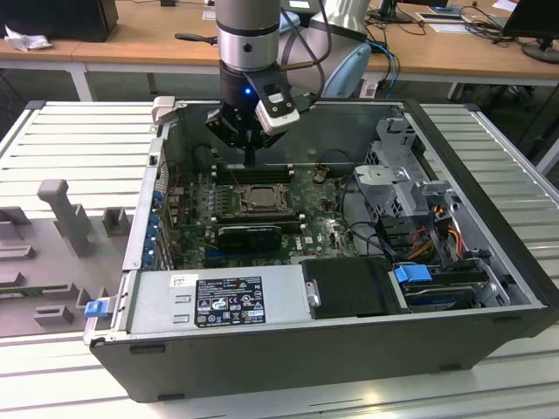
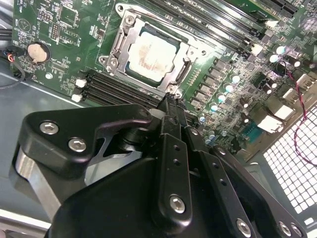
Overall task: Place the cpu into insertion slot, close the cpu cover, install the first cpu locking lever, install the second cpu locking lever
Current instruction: 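Install the first cpu locking lever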
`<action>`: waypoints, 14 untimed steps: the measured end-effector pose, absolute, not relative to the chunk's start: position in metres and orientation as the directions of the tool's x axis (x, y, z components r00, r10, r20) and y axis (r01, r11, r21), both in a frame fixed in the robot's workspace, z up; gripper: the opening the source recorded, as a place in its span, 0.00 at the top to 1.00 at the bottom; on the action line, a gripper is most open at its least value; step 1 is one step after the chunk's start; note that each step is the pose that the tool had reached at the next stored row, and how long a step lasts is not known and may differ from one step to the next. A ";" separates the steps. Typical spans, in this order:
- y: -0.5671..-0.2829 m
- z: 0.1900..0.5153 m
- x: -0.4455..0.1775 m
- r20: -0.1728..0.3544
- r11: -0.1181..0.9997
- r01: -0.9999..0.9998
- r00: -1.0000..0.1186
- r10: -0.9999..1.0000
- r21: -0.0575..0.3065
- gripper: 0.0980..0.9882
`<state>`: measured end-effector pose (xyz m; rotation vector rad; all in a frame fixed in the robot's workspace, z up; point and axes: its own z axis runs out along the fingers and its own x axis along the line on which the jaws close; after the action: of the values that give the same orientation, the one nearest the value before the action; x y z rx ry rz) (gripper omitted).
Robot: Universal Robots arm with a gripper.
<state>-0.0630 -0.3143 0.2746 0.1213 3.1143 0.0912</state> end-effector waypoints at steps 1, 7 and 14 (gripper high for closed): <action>-0.314 0.275 -0.063 -0.021 0.995 0.077 -0.997 0.078 0.059 0.99; -0.314 0.272 -0.076 -0.021 0.995 0.077 -0.997 0.078 0.060 0.99; -0.314 0.267 -0.085 -0.021 0.997 0.052 -0.998 0.053 0.062 0.99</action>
<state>-0.0848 -0.3144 0.2671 0.0818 3.1162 0.0964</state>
